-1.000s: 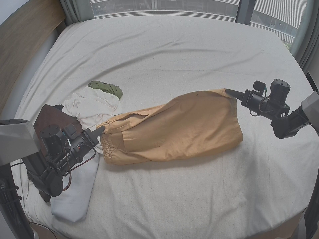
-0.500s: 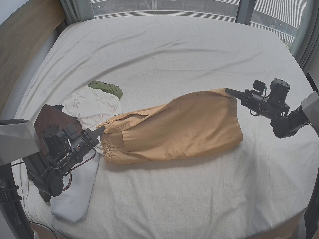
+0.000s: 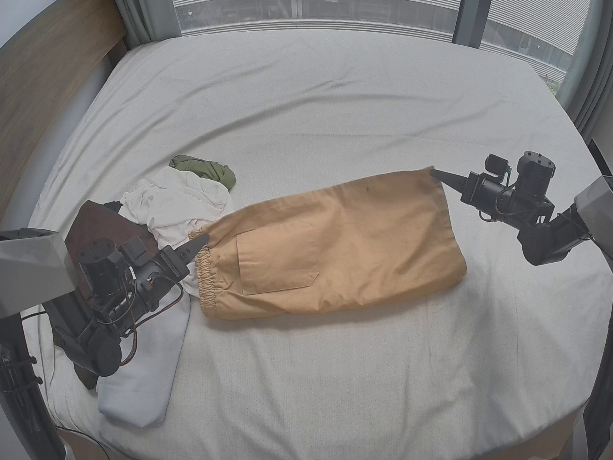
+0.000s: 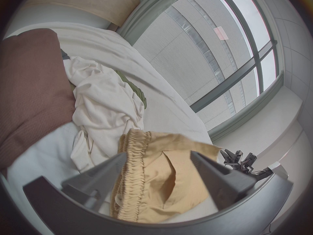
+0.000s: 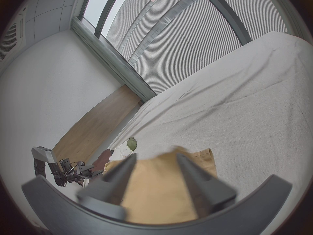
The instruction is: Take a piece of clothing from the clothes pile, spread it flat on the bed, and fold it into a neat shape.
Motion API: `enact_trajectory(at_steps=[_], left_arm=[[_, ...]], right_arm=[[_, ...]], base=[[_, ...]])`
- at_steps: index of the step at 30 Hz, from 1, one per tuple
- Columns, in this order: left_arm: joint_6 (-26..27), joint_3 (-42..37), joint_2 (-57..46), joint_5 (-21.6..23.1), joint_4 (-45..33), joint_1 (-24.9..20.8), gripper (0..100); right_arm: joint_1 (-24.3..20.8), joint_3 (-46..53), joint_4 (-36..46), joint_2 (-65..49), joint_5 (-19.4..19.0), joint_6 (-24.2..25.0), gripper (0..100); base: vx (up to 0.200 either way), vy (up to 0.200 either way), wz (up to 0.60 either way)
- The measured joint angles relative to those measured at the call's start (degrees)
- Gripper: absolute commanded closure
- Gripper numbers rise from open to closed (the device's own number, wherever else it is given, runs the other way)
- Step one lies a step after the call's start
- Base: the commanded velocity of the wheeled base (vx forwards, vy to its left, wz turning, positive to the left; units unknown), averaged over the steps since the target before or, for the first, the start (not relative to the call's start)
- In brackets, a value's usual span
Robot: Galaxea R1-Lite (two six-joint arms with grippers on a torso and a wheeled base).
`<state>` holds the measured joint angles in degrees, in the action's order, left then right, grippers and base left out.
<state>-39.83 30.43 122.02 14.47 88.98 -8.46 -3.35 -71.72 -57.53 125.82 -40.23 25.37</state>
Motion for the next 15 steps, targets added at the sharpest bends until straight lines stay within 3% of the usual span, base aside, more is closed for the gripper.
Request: enact_trajectory(at_steps=[5,10,15], left_arm=[[-0.13,1.23,-0.16,-0.82,0.0,1.05,0],[-0.33,1.32,-1.1,-0.87,0.0,1.35,0],[-0.33,0.44,-3.02,-0.6,0.0,0.67,0]], right_arm=[[-0.34,-2.73,-0.39,1.39,3.64,-0.06,0],[-1.0,-1.79,-0.48,1.13,3.97,-0.09,0],[-1.38,5.24,-0.93,-2.76,3.94,-0.49,0]], base=[[0.0,0.0,0.0],[0.0,0.0,0.0],[0.0,0.0,0.0]])
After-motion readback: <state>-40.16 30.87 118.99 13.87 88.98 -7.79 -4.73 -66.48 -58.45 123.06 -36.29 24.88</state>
